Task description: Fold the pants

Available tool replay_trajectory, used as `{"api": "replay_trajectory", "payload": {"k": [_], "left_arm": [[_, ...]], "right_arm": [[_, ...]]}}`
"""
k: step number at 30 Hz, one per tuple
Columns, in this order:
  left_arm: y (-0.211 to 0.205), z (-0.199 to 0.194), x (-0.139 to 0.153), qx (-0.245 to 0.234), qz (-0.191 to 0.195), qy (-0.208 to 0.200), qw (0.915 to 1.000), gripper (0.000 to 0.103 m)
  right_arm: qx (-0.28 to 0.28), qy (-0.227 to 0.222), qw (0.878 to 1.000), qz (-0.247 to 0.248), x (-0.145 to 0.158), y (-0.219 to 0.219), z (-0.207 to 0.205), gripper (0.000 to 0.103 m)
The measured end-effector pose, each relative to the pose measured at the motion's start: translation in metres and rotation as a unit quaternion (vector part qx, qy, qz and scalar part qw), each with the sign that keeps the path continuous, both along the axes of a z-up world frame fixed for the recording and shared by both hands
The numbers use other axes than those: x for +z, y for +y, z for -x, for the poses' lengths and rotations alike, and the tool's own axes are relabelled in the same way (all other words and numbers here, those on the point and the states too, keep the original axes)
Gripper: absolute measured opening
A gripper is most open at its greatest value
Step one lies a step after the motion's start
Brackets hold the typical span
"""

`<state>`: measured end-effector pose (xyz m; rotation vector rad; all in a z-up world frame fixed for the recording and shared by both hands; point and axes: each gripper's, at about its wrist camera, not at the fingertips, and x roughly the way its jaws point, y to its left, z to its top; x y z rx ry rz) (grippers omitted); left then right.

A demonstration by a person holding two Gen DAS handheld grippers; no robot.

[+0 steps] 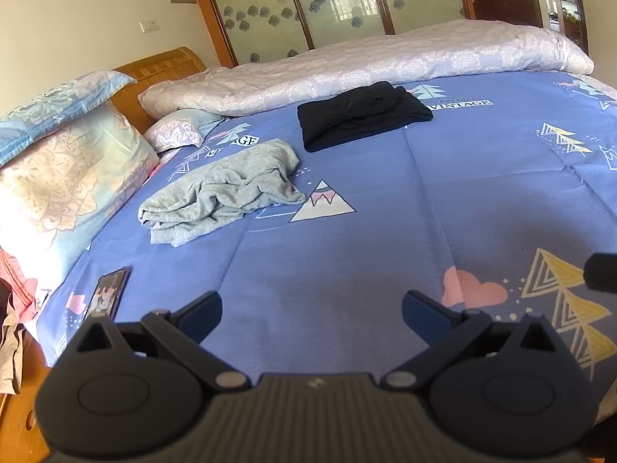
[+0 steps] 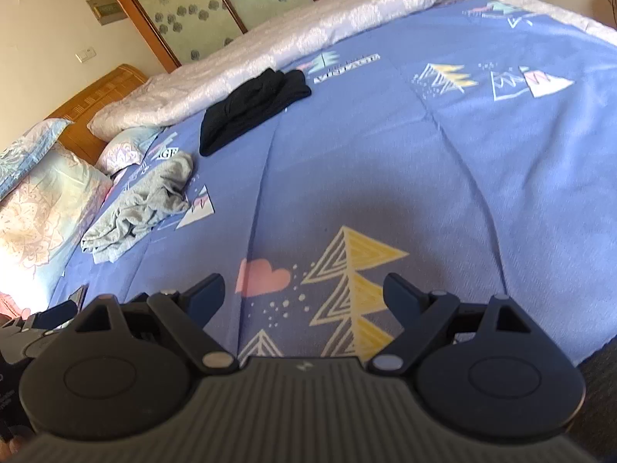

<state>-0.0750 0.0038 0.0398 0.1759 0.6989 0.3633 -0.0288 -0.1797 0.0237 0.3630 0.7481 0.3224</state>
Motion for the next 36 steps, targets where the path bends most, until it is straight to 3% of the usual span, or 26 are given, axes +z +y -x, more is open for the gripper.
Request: {"api": "replay_trajectory", "payload": {"k": [5,36], "left_arm": [[0.000,0.001,0.001,0.000,-0.006,-0.005,1.0000,0.103],[0.002,0.008,0.016,0.032,-0.048,-0.046,0.9973,0.103]], "right_arm": [[-0.002,-0.018,1.000,0.006,0.003,-0.001,0.002,0.091],[-0.001,-0.029,1.000,0.010,0.011,0.001,0.004,0.091]]}}
